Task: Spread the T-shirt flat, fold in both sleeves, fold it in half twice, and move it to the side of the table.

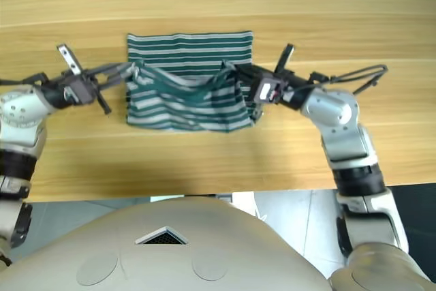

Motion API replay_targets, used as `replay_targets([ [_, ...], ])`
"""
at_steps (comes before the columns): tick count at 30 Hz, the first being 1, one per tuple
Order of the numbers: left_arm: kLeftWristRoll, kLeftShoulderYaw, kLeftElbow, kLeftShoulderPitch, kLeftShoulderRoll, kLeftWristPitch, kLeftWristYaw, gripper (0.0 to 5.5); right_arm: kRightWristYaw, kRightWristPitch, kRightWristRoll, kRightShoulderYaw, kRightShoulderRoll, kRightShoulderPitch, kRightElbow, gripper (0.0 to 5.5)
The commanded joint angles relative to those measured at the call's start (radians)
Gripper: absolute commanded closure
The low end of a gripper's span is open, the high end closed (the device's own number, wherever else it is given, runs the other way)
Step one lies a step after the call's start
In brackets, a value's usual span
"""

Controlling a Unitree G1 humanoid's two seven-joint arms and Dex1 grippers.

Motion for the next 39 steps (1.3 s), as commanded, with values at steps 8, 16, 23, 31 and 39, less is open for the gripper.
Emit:
replay_targets([
  [8, 0.318, -0.024, 0.644, -0.431, -0.196, 0.072, 0.257, 5.46, -0.224, -0.004, -0.158, 0.057, 0.192, -0.399, 0.592, 5.5],
  [16, 0.421, -0.023, 0.838, -0.547, -0.262, 0.223, 0.449, 5.46, -0.331, 0.009, -0.207, 0.084, 0.247, -0.519, 0.91, 5.5],
  [23, 0.504, -0.055, 0.896, -0.531, -0.317, 0.372, 0.487, 5.46, -0.36, 0.002, -0.266, 0.148, 0.301, -0.522, 1.089, 5.18],
  [31, 0.431, 0.036, 0.907, -0.569, -0.364, 0.51, 0.448, 4.25, -0.417, -0.019, -0.167, 0.059, 0.349, -0.549, 1.132, 3.83],
  [39, 0.092, 0.432, 0.906, -0.714, -0.392, 0.74, 0.446, 3.45, -0.44, 0.024, 0.116, -0.239, 0.395, -0.708, 1.252, 2.46],
])
